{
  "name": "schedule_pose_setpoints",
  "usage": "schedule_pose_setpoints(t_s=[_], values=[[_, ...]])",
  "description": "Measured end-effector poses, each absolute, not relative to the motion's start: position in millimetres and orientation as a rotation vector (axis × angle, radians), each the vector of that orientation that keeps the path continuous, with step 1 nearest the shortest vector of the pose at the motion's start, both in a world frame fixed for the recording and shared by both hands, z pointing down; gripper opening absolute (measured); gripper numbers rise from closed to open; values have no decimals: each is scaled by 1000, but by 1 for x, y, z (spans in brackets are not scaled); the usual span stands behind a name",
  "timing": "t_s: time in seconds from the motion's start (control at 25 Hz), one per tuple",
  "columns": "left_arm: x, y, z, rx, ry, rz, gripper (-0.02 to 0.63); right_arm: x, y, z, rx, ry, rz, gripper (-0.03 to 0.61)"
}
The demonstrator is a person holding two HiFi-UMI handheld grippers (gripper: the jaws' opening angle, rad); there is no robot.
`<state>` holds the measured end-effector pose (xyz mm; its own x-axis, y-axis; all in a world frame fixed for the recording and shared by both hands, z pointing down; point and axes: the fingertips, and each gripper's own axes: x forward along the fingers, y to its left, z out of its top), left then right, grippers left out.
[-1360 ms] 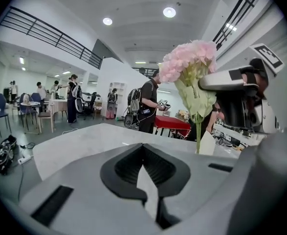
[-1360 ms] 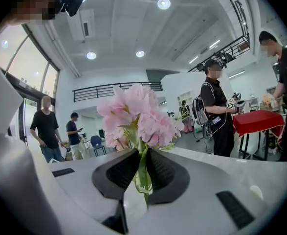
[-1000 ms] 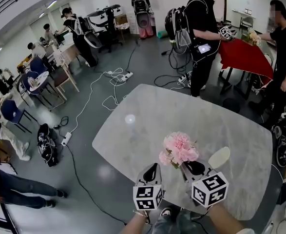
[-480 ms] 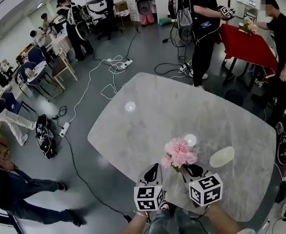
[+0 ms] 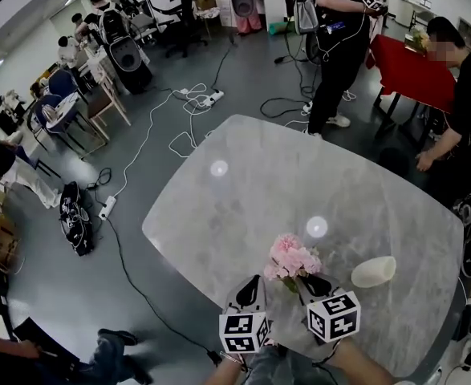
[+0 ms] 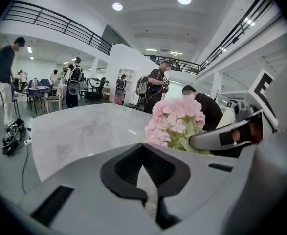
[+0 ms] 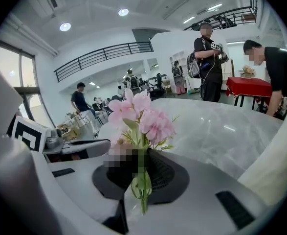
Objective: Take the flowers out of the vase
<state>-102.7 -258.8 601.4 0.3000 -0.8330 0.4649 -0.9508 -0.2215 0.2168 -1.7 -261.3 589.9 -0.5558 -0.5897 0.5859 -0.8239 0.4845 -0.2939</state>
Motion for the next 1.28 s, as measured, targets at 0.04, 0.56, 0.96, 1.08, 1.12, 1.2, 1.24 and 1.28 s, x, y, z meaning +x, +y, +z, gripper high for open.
schedule_pose_setpoints(t_s=[0.04,0.56,0.96,1.08,1.12,1.2,1.24,1.28], values=[[-103,-259,603,2113,-1589,345,5,-2,-263,593,1173,-2323,787,62],[-103,-262,622,2058,-1577,348,5,-5,-272,627,1096,-2231,840,61],[-108,-264,628,2038,-1573,348,5,-7,-276,644,1067,-2168,858,72],[-107,-265,627,2040,-1572,344,5,-7,-276,644,1052,-2167,871,95],[-108,-265,627,2041,-1573,343,5,-8,-276,646,1050,-2168,876,106],[-109,-266,628,2042,-1576,340,5,-7,-275,647,1048,-2170,883,124],[-109,-267,628,2042,-1577,338,5,-7,-275,647,1048,-2172,886,126],[-109,-267,627,2043,-1578,335,5,-7,-275,646,1046,-2173,890,130]])
